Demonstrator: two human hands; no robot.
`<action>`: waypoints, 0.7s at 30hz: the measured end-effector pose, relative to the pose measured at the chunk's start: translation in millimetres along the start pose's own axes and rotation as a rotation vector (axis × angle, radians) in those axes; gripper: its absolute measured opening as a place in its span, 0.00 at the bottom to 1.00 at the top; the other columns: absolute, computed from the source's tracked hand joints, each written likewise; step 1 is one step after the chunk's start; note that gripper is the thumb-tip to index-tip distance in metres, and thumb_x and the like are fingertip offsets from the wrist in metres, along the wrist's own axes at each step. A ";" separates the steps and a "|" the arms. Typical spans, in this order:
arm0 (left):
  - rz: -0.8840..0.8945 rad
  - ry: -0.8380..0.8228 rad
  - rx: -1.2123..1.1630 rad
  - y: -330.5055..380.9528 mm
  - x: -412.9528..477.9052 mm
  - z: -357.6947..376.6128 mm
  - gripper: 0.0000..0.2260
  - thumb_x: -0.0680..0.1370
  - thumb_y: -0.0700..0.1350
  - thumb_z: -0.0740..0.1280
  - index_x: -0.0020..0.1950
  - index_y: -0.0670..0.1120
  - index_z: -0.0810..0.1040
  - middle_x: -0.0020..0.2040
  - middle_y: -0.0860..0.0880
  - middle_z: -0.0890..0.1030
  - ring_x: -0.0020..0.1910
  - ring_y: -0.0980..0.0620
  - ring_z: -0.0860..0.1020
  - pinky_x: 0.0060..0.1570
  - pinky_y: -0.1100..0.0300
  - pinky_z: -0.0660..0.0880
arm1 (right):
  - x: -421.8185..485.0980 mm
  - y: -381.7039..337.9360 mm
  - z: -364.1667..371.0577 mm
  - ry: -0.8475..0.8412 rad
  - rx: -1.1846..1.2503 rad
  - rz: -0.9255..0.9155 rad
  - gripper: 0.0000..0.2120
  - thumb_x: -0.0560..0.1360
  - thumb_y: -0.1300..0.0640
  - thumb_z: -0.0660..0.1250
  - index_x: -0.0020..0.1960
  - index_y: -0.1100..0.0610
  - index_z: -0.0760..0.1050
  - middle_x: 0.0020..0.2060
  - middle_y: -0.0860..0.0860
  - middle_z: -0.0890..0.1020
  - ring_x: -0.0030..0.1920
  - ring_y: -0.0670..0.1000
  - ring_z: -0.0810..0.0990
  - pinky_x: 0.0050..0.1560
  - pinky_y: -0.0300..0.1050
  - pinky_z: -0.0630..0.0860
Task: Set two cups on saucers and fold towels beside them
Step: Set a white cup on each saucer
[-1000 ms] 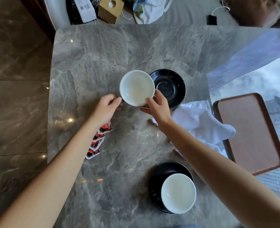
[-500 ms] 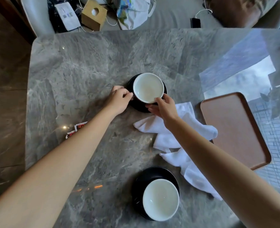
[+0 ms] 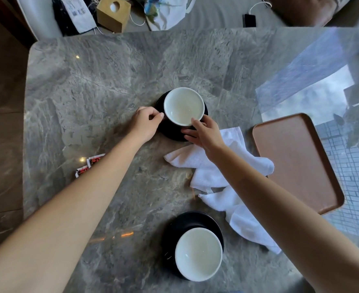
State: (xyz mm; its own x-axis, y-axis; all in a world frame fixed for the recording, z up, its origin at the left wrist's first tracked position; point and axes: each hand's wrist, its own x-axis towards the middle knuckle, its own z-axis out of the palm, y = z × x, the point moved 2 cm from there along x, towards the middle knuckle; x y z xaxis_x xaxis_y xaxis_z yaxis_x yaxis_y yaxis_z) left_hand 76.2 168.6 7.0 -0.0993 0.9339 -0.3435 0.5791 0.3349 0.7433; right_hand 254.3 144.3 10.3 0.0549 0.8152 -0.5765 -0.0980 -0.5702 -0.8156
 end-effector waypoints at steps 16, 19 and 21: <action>-0.160 0.019 -0.312 -9.3 -65.3 -6.7 0.22 0.78 0.48 0.61 0.70 0.43 0.61 0.68 0.43 0.71 0.64 0.47 0.72 0.65 0.52 0.68 | -44.6 3.2 14.5 0.142 0.073 0.012 0.24 0.78 0.57 0.61 0.71 0.58 0.56 0.56 0.51 0.70 0.49 0.53 0.81 0.49 0.47 0.81; -0.096 0.072 -0.210 -22.4 -88.0 -16.5 0.23 0.78 0.48 0.60 0.72 0.48 0.61 0.72 0.45 0.67 0.69 0.46 0.68 0.69 0.47 0.64 | -58.7 11.9 20.0 0.213 -0.104 -0.109 0.24 0.78 0.58 0.61 0.71 0.60 0.57 0.59 0.53 0.71 0.58 0.55 0.77 0.62 0.54 0.75; -0.055 0.042 -0.073 -26.8 -96.4 -19.7 0.24 0.78 0.50 0.59 0.73 0.52 0.58 0.75 0.48 0.63 0.72 0.47 0.63 0.71 0.45 0.59 | -64.6 16.8 22.1 0.226 -0.244 -0.230 0.24 0.77 0.61 0.61 0.71 0.61 0.59 0.64 0.57 0.71 0.63 0.55 0.73 0.67 0.50 0.69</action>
State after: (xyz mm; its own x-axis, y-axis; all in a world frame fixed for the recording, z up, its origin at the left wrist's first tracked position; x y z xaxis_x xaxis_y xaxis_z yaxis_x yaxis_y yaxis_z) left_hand 54.3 72.0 31.5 -0.1637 0.9178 -0.3617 0.5117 0.3925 0.7643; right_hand 227.2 84.3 35.0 0.2676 0.8972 -0.3514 0.1792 -0.4046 -0.8968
